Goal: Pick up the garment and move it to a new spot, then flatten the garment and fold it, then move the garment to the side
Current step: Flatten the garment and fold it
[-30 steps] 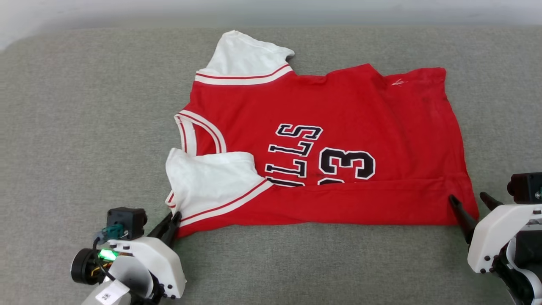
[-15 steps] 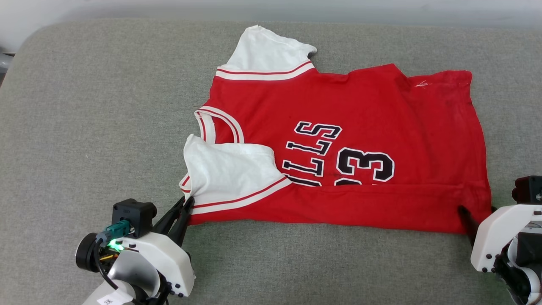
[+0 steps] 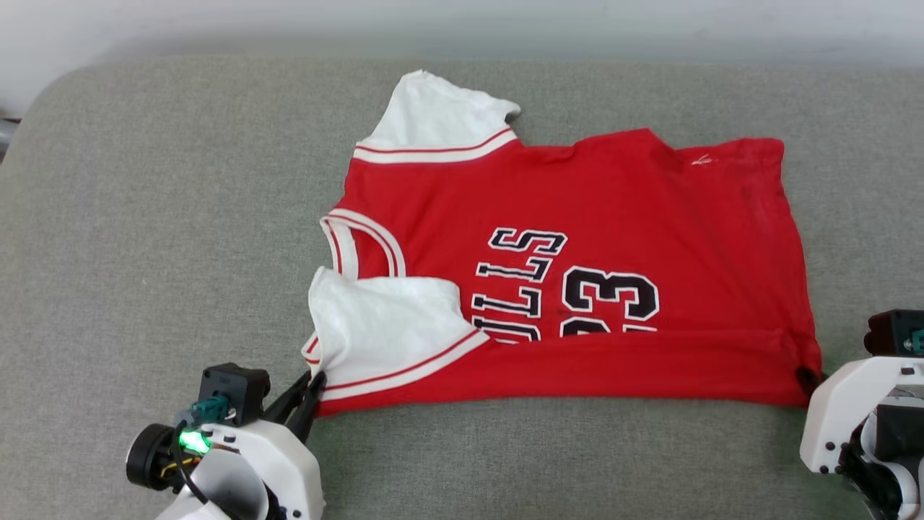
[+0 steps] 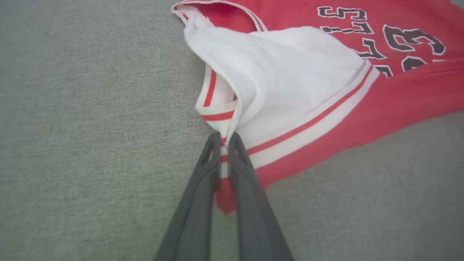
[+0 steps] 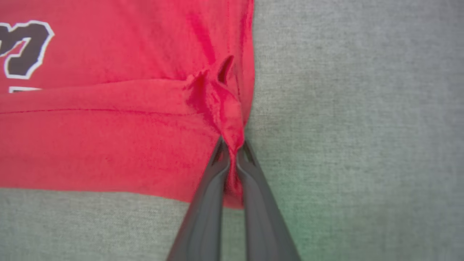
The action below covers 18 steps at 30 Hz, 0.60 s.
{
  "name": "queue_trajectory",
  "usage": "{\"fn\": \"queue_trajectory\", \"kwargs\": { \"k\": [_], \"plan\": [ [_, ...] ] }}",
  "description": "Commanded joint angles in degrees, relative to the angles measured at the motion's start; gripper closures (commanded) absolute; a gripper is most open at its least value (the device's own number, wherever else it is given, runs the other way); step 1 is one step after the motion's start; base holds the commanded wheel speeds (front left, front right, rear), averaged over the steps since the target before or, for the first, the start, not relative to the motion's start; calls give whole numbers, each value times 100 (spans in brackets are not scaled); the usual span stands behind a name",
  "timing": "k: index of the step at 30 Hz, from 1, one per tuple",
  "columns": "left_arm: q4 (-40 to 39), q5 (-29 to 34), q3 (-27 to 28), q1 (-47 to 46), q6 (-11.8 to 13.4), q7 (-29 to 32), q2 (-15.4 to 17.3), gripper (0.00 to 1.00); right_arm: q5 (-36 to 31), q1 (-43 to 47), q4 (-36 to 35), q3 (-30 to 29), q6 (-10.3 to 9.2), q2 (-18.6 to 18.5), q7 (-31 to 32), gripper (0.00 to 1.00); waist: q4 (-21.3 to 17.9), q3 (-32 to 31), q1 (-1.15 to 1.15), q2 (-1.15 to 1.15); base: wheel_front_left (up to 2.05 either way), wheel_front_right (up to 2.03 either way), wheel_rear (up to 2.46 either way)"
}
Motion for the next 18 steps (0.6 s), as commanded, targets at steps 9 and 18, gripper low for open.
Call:
{"fn": "queue_trajectory", "kwargs": {
  "k": [9, 18],
  "plan": [
    [-24, -103, -36, 524, 75, 112, 240, 100, 369, 415, -385, 96, -13, -442, 390, 100, -78, -467, -1, 0, 0, 0, 0],
    [-238, -319, -201, 1083, 113, 435, 349, 100, 625, 1166, -1159, -58, -13, -721, 1165, 100, -30, -586, -1, 0, 0, 0, 0]
  ]
}}
